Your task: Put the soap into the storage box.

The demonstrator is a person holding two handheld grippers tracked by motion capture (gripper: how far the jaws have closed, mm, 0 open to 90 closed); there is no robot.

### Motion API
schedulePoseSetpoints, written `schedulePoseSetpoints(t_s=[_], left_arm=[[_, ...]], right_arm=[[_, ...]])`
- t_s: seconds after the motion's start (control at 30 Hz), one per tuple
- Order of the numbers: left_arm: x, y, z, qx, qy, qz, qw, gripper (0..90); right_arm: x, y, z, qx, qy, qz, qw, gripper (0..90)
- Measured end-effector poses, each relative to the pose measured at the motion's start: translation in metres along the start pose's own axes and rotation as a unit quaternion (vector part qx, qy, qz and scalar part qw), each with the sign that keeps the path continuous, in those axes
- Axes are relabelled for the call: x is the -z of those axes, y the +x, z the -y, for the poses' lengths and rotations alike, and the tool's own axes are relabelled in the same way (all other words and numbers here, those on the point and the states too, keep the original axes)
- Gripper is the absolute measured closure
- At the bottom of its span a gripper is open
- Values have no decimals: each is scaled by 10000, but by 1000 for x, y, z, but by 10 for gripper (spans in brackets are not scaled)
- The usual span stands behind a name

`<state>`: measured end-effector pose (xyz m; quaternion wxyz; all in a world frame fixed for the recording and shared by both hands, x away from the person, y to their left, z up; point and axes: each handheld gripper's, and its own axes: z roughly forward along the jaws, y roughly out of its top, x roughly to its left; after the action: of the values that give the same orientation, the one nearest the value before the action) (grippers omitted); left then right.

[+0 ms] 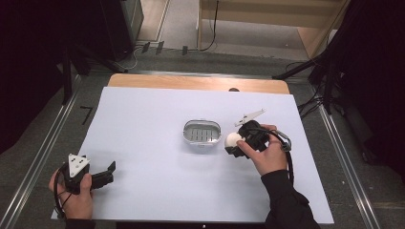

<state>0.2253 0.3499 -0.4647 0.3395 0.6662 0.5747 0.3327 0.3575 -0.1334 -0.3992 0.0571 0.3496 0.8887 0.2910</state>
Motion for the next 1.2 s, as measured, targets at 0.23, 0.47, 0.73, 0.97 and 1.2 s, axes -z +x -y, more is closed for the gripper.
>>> schedulePoseSetpoints(t_s=[0.23, 0.47, 0.73, 0.97, 1.2], left_arm=[[0, 0, 0, -3, 7, -4, 10000, 2], [0, 0, 0, 0, 1, 5, 10000, 2], [0, 0, 0, -3, 7, 3, 10000, 2], [0, 0, 0, 0, 6, 1, 10000, 2], [0, 0, 0, -1, 7, 4, 10000, 2]], right_arm=[[-1, 2, -7, 22, 40, 40, 10000, 235], [0, 3, -13, 31, 17, 30, 10000, 235], [1, 6, -23, 68, -12, -19, 10000, 235], [-3, 6, -30, 80, -22, -55, 10000, 235], [-7, 11, -37, 135, -4, -105, 9999, 235]])
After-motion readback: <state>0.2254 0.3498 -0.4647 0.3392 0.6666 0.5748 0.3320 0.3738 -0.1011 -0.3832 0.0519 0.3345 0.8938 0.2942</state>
